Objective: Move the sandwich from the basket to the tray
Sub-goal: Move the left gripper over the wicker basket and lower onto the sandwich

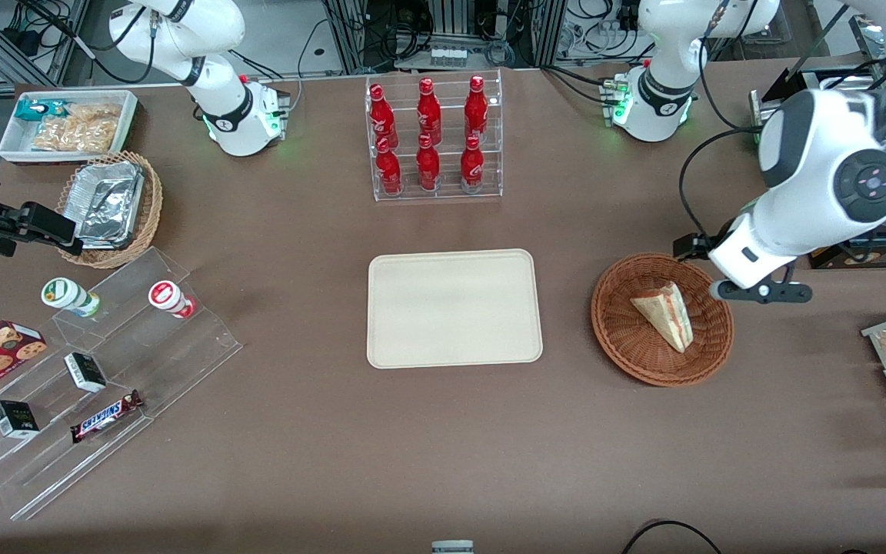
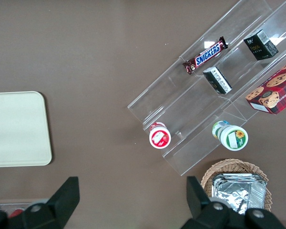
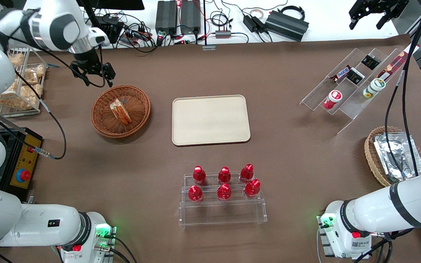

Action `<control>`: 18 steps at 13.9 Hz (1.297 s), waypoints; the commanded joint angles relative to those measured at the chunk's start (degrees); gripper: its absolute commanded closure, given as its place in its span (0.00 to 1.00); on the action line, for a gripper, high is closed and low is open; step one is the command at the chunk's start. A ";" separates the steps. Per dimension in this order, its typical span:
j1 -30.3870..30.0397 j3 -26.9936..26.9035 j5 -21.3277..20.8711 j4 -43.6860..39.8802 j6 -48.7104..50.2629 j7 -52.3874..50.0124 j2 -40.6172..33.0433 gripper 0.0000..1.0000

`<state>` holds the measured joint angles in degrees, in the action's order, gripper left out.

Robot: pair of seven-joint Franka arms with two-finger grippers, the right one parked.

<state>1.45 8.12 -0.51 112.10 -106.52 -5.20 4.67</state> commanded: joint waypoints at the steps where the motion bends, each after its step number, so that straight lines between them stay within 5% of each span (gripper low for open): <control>1: 0.48 -0.12 0.07 8.81 -10.42 0.55 -1.77 0.00; 4: 0.48 -0.12 0.24 15.41 -20.62 -0.94 -1.77 0.00; 12: 0.57 -0.03 0.42 21.92 -35.48 -28.33 0.68 0.00; 18: 0.66 -0.12 0.68 21.58 -41.04 -39.62 5.08 0.00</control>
<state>1.71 8.20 -0.46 133.74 -145.60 -42.96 8.48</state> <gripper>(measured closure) 0.000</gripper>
